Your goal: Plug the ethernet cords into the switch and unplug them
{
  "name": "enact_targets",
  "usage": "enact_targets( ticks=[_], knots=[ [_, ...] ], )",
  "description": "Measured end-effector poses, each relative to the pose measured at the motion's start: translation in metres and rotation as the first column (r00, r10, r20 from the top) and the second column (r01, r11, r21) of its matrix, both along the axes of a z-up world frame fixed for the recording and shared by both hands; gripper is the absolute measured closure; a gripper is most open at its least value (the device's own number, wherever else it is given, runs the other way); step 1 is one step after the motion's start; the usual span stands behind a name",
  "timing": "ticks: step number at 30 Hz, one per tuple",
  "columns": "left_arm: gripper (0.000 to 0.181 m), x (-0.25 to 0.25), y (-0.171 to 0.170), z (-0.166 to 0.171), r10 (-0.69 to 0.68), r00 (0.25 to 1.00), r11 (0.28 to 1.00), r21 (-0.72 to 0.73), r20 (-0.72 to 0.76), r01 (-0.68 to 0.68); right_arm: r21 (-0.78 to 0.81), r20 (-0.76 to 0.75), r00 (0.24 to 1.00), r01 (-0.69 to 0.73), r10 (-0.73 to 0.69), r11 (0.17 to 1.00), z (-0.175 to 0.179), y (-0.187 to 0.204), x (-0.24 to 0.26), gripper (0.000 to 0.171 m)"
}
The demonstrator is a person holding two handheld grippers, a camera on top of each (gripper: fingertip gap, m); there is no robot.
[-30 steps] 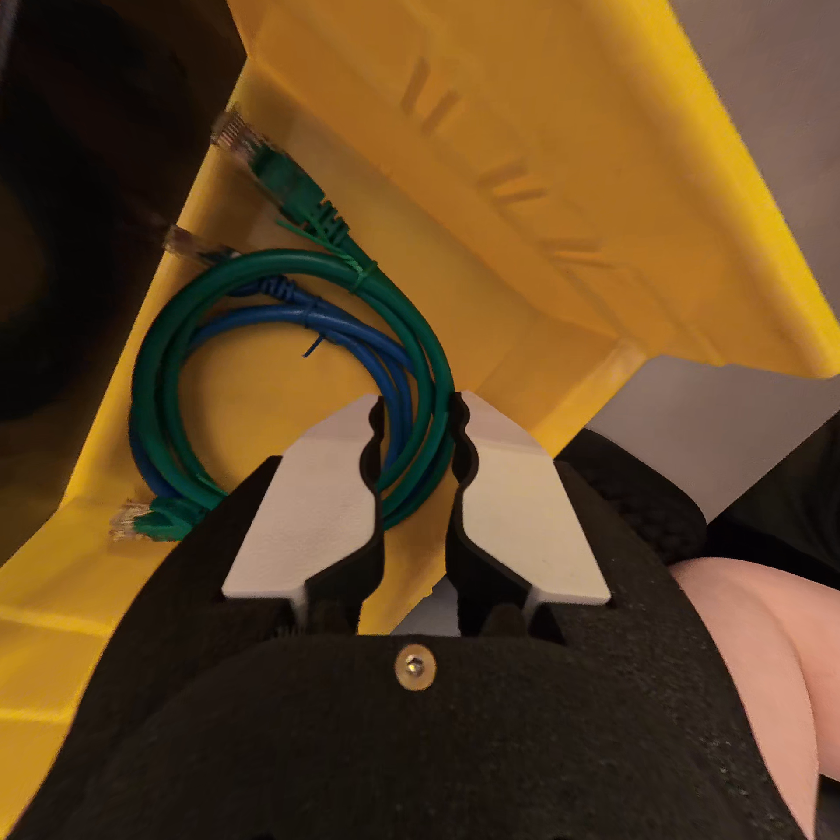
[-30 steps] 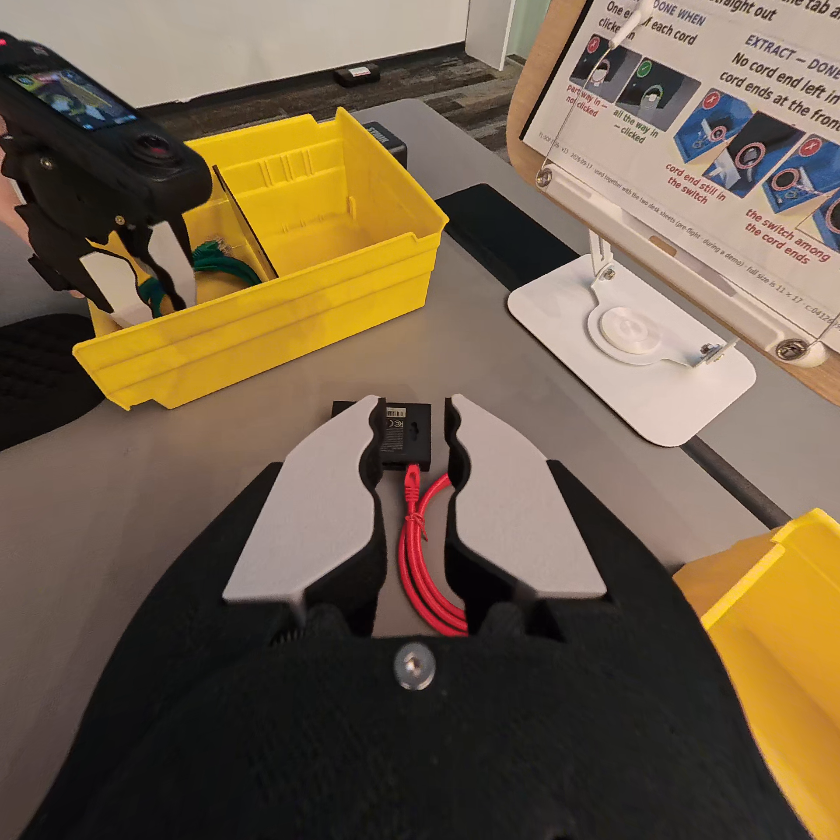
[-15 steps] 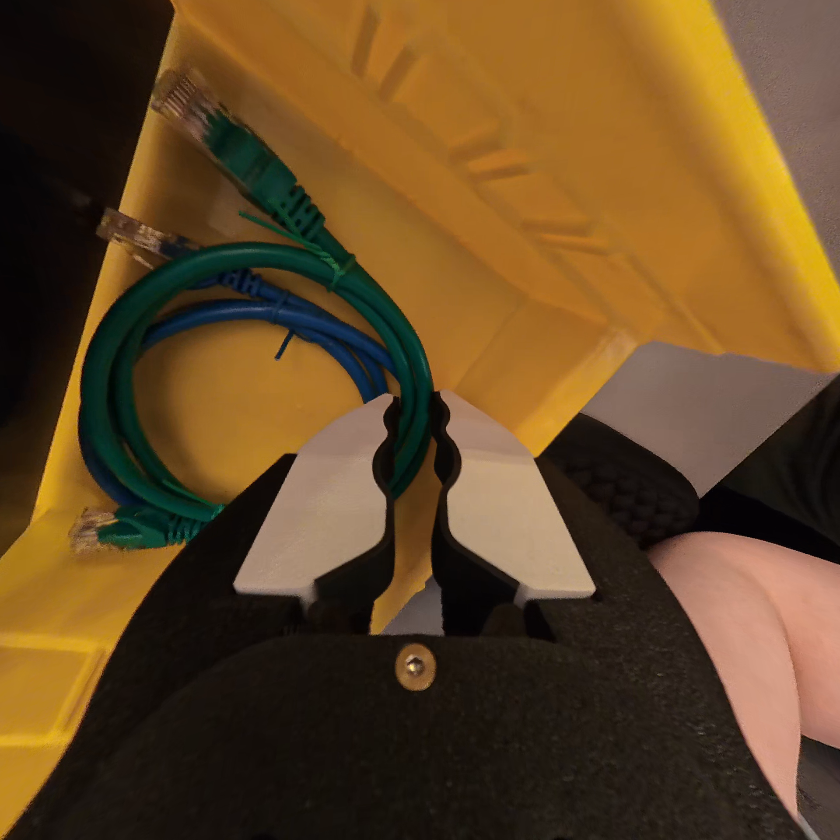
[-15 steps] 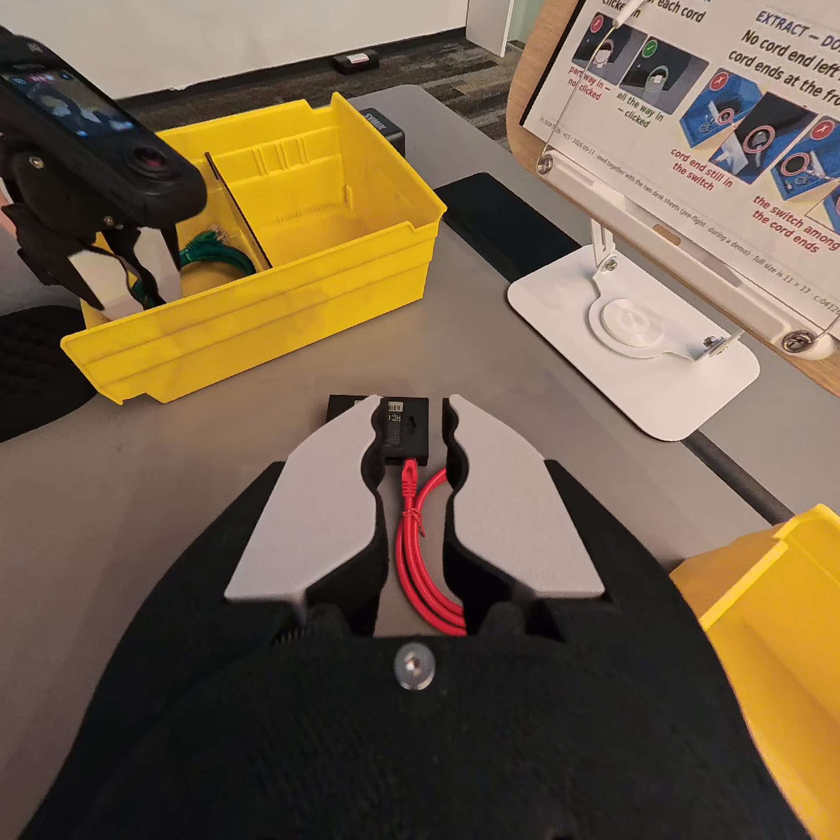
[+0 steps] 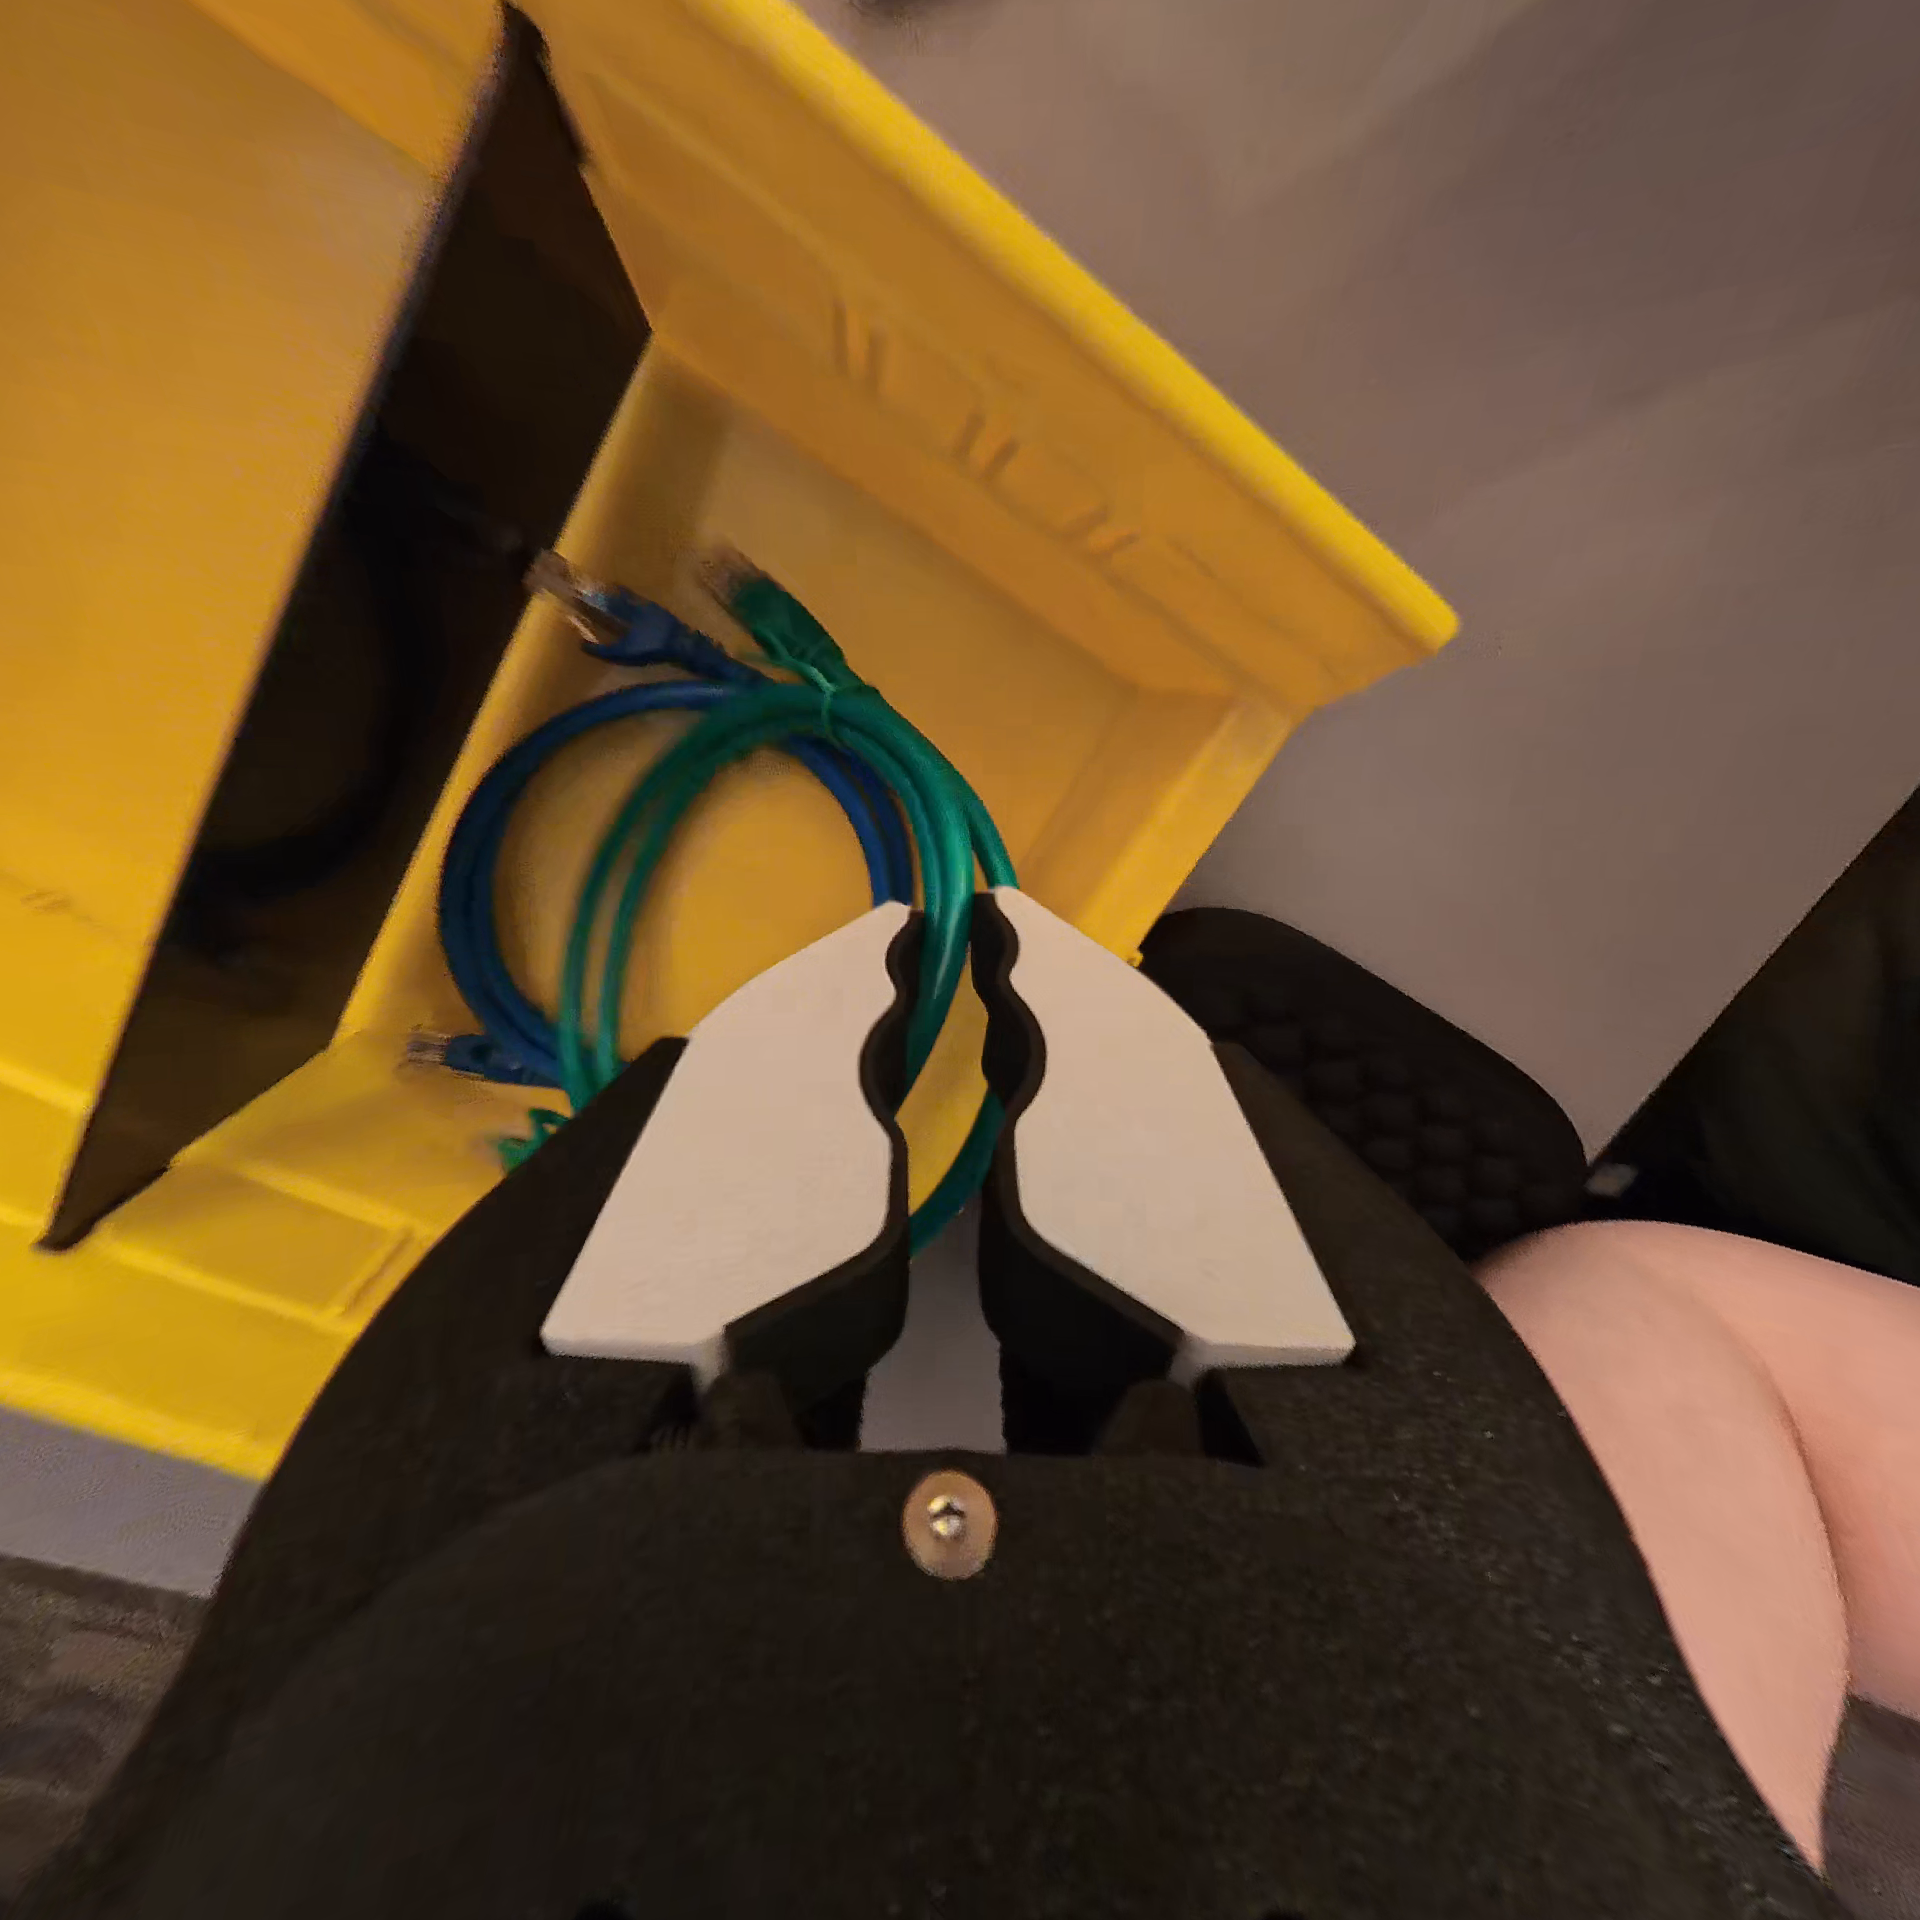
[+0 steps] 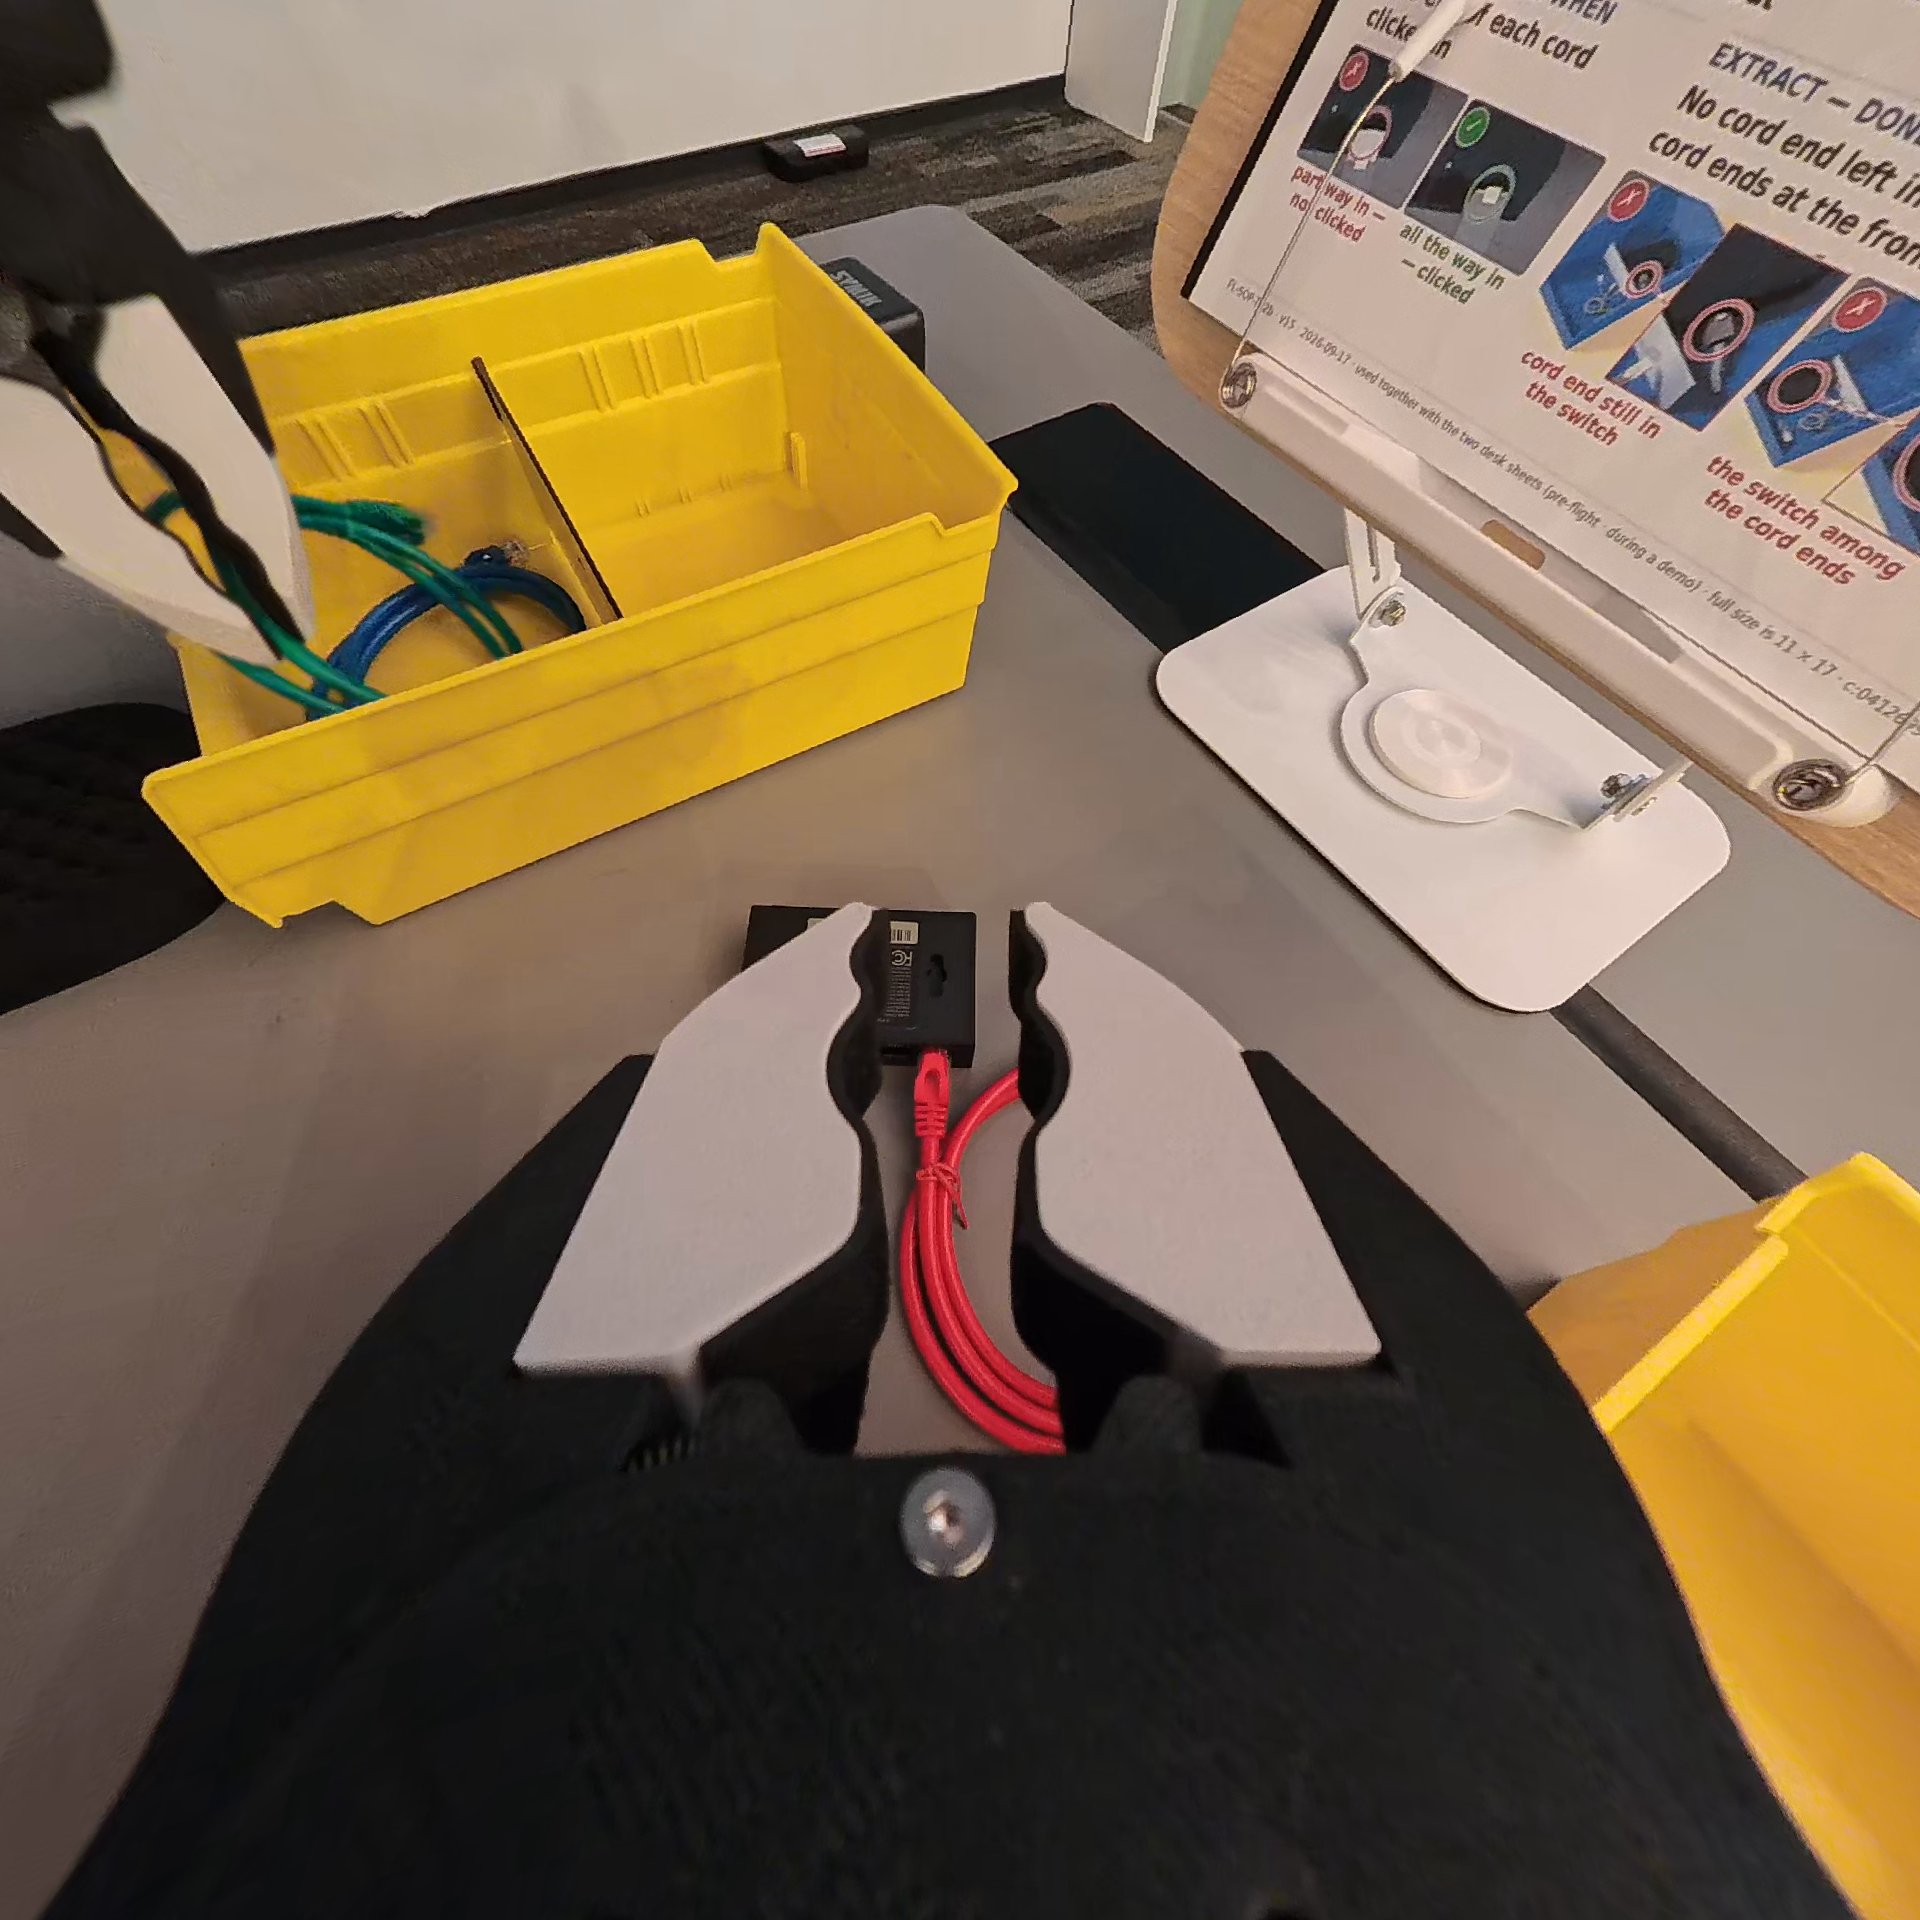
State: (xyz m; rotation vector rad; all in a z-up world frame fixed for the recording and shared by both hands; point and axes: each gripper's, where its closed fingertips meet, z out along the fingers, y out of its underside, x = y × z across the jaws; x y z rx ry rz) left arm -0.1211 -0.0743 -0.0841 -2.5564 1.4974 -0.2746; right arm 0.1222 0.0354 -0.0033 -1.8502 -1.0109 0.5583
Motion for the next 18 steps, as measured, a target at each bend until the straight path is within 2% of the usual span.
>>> enact_targets(
  ticks=[10,14,18],
  knots=[
    [0.175,-0.001,0.020,0.051,0.020,0.986,0.967,0.246,0.168,-0.062,-0.011,0.017,1.000,-0.009,0.010,1.000,-0.007,0.000,-0.003,0.149],
    [0.175,0.002,0.025,0.064,0.014,0.976,0.950,0.300,0.219,-0.082,-0.015,0.025,1.000,-0.016,0.016,1.000,-0.010,-0.001,-0.005,0.149],
    [0.175,0.001,0.034,0.085,0.025,0.962,0.909,0.395,0.272,-0.135,-0.018,0.021,0.999,-0.023,0.024,1.000,-0.011,-0.002,-0.009,0.149]
  ],
)
